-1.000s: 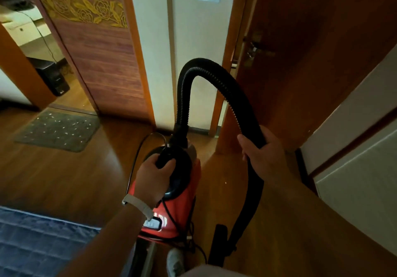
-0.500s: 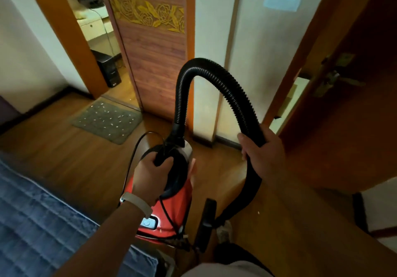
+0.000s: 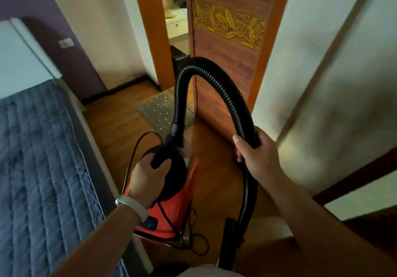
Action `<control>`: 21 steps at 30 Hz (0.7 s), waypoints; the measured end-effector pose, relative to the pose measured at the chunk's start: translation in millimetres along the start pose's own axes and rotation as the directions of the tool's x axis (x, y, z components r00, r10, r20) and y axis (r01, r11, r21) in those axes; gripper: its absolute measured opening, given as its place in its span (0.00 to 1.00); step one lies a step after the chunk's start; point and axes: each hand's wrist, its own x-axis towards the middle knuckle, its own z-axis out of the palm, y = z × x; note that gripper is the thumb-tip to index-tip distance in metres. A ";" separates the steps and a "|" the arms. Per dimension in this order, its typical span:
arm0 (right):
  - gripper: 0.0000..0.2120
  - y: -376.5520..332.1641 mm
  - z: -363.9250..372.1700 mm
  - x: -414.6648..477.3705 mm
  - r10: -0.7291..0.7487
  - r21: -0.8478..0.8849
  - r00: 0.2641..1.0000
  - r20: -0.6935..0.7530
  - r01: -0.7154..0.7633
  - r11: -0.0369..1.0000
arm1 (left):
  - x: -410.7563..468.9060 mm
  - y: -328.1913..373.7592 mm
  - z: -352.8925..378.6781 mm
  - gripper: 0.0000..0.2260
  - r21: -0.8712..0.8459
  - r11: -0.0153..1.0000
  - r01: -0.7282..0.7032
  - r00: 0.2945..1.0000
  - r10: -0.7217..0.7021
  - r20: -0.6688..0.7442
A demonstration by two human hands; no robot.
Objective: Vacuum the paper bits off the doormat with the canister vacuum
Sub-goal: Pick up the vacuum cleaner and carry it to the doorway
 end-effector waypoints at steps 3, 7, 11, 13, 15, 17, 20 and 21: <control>0.11 2.7 6.5 31.5 -0.020 0.008 0.998 0.064 0.019 1.000 | 15.9 11.1 5.4 0.06 -0.017 0.999 0.044 0.997 -0.045 -0.064; 0.11 0.7 21.0 77.0 -0.025 -0.002 0.990 0.138 0.026 1.000 | 48.2 22.4 6.0 0.06 -0.032 0.996 0.083 0.987 -0.087 -0.134; 0.08 2.6 48.6 121.2 -0.025 -0.001 0.984 0.174 0.026 1.000 | 82.6 15.1 6.1 0.05 -0.040 0.991 0.124 0.980 -0.129 -0.151; 0.08 2.9 66.3 138.5 -0.021 0.005 0.982 0.187 0.020 1.000 | 105.2 9.9 4.3 0.04 -0.042 0.989 0.140 0.975 -0.145 -0.165; 0.08 3.1 85.3 158.5 -0.012 0.006 0.980 0.199 0.011 1.000 | 131.9 3.3 1.5 0.03 -0.047 0.986 0.157 0.972 -0.163 -0.170; 0.08 1.5 105.6 181.1 -0.014 -0.010 0.981 0.192 0.016 1.000 | 161.2 -3.6 -3.0 0.04 -0.059 0.984 0.167 0.973 -0.174 -0.151; 0.07 -6.4 140.5 212.8 -0.023 -0.014 0.985 0.171 0.025 1.000 | 210.6 -10.9 -15.8 0.04 -0.061 0.986 0.153 0.980 -0.160 -0.121; 0.07 -11.1 153.0 223.3 -0.018 -0.021 0.986 0.167 0.022 1.000 | 227.7 -12.9 -21.3 0.04 -0.060 0.987 0.146 0.982 -0.152 -0.113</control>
